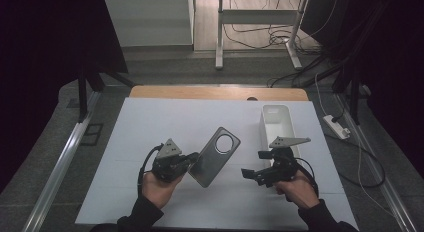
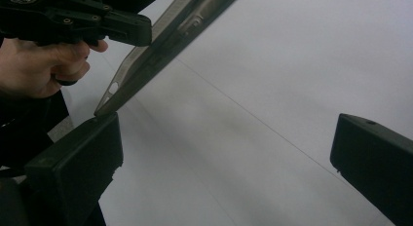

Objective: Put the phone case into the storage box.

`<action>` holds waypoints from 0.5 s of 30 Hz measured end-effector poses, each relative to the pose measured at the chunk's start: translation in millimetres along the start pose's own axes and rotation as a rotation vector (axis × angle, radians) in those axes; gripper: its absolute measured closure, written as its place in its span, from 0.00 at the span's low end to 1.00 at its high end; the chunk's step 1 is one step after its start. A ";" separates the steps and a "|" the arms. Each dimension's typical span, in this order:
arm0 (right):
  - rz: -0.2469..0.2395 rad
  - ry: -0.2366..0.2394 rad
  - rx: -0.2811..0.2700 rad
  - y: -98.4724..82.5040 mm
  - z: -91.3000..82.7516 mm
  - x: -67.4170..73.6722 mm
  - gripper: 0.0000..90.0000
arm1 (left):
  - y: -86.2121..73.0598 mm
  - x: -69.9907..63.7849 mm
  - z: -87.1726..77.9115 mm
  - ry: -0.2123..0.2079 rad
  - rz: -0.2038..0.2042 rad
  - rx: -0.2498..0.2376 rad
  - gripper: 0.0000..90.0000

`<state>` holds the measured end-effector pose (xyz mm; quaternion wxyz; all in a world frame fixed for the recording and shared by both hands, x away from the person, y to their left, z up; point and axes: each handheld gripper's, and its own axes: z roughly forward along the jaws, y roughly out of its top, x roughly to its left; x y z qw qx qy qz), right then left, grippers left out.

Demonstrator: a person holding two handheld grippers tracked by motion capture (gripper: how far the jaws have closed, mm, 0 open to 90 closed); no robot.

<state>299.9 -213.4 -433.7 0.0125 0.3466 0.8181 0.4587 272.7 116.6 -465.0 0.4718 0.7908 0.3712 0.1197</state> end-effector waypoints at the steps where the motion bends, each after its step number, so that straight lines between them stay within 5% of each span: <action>1: -0.001 0.001 0.002 0.5 1.8 0.9 0.00 | 0.0 0.0 0.0 0.000 0.000 0.000 0.99; 15: 0.013 0.044 0.021 6.4 20.5 9.4 0.00 | 2.7 -9.0 10.8 -0.016 0.007 0.006 0.99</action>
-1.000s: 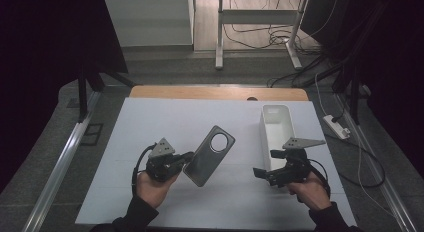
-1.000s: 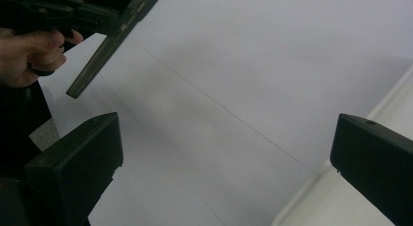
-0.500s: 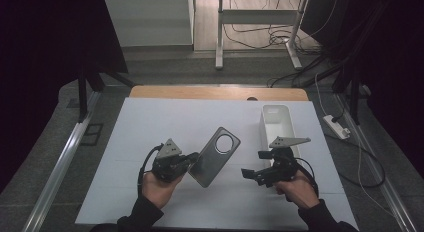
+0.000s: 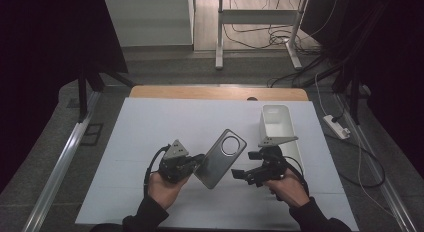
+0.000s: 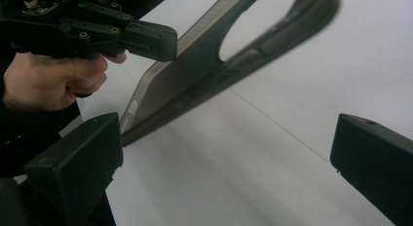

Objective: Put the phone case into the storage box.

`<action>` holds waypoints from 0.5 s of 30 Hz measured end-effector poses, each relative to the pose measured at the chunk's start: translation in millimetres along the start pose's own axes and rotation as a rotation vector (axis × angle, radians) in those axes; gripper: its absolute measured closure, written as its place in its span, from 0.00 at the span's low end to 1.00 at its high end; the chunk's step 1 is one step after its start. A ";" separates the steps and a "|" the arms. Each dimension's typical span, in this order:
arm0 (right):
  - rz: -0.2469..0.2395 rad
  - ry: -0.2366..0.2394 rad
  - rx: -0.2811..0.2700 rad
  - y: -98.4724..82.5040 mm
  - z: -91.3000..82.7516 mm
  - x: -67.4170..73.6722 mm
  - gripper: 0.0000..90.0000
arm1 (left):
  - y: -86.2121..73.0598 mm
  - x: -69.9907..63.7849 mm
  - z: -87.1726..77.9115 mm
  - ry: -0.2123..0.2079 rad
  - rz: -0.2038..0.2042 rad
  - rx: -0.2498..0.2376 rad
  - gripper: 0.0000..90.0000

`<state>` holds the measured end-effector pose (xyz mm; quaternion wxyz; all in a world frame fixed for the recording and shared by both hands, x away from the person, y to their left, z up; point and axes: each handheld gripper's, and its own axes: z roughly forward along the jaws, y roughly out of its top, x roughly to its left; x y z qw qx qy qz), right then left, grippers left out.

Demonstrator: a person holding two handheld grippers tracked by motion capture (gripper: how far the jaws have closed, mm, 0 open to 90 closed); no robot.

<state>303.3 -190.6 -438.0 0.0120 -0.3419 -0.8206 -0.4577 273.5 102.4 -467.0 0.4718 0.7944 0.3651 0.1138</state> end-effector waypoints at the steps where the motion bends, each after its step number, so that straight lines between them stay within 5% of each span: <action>1: 0.009 0.002 0.004 0.9 1.6 1.0 0.00 | 0.2 -0.8 0.6 0.000 0.002 0.000 0.99; 15: 0.002 -0.009 0.052 5.2 17.7 10.2 0.00 | 2.3 -6.0 -0.3 -0.013 0.015 -0.009 0.99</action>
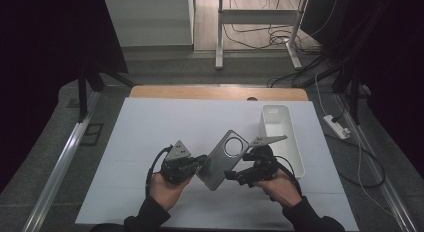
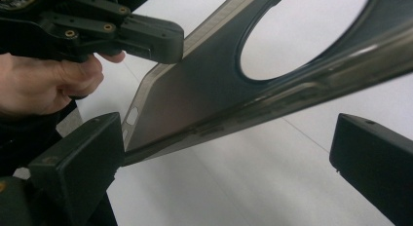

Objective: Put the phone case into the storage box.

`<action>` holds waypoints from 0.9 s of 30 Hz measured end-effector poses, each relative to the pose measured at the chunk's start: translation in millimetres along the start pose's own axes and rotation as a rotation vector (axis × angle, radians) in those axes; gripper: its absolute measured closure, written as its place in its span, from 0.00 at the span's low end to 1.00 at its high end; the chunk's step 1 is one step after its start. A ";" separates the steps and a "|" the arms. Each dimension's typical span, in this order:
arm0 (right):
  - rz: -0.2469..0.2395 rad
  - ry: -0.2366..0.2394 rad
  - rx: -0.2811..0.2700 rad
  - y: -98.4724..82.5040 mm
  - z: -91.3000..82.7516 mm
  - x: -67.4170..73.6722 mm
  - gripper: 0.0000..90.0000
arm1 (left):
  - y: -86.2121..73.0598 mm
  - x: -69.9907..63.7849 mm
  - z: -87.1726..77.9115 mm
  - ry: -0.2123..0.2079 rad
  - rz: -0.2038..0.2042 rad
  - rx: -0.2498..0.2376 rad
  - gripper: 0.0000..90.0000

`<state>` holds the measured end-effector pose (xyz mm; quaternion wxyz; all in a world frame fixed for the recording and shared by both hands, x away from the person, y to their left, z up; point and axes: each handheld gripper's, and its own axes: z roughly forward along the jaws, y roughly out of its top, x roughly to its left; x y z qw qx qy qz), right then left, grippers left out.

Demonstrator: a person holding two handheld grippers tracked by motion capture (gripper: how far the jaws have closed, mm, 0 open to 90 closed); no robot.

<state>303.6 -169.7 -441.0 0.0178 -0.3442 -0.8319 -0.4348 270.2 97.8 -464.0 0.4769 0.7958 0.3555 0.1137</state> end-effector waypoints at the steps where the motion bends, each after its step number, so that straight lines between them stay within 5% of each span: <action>1: 0.004 0.000 0.001 0.4 1.1 0.4 0.00 | 0.0 -0.2 -0.1 -0.001 0.001 0.000 0.99; 10: 0.015 0.008 -0.004 5.5 9.0 3.3 0.01 | 0.3 -3.3 0.1 0.008 0.015 0.000 0.99; 16: 0.029 0.001 -0.013 7.7 10.8 2.6 0.12 | 0.4 -5.3 -0.4 0.014 0.023 -0.005 0.99; 21: 0.054 0.017 -0.015 8.1 10.4 -0.5 0.38 | 0.2 -6.3 -1.1 0.016 0.028 -0.012 0.99; 27: 0.078 0.057 -0.024 8.2 10.5 -2.8 0.56 | -0.4 -7.9 -1.0 0.015 0.041 -0.018 0.99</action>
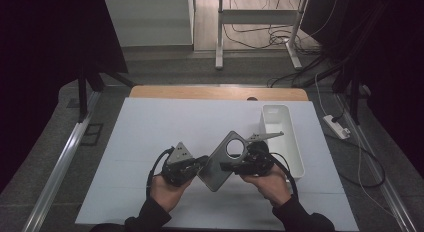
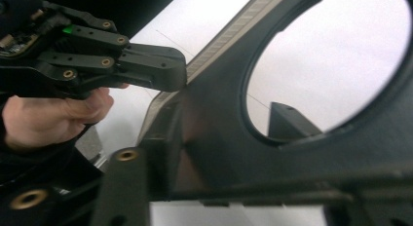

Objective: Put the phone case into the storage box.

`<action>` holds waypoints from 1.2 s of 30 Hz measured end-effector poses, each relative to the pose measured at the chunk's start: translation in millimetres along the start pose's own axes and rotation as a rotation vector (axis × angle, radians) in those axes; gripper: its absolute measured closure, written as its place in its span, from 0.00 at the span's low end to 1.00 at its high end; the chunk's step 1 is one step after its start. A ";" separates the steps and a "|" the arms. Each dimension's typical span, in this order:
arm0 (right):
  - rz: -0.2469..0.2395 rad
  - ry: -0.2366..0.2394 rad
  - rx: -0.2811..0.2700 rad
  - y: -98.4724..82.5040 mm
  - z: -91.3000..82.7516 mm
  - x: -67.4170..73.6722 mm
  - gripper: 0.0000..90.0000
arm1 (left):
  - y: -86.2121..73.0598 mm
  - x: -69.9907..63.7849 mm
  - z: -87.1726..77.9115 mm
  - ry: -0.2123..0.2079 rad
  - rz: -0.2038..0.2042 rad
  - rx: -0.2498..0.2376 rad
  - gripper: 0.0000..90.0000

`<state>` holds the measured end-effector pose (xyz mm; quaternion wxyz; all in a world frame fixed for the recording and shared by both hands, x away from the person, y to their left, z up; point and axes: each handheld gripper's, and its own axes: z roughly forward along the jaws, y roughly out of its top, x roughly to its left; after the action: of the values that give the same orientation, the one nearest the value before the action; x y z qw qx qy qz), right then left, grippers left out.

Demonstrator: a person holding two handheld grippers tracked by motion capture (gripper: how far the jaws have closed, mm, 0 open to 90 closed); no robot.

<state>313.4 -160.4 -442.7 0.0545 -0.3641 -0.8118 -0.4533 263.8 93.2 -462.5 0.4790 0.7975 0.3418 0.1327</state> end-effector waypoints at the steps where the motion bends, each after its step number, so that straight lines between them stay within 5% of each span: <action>1: 0.009 0.015 -0.006 -0.1 0.0 -0.8 0.61 | 0.0 -0.3 0.0 0.002 0.002 -0.001 0.99; 9: 0.080 0.099 -0.037 -1.7 -1.2 -6.1 0.78 | -1.1 -1.1 -0.6 0.005 0.013 -0.010 0.99; 28: 0.251 0.193 -0.059 -6.0 -1.1 -16.6 0.94 | -1.8 -2.8 1.7 -0.028 0.053 0.037 0.94; 36: 0.196 0.161 -0.053 -5.8 -4.2 -13.7 0.94 | -1.9 7.4 2.2 -0.031 0.010 0.056 0.49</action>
<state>318.7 -173.0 -450.0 0.1538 -0.4055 -0.7531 -0.4947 269.6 97.3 -466.1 0.4609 0.8144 0.3340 0.1131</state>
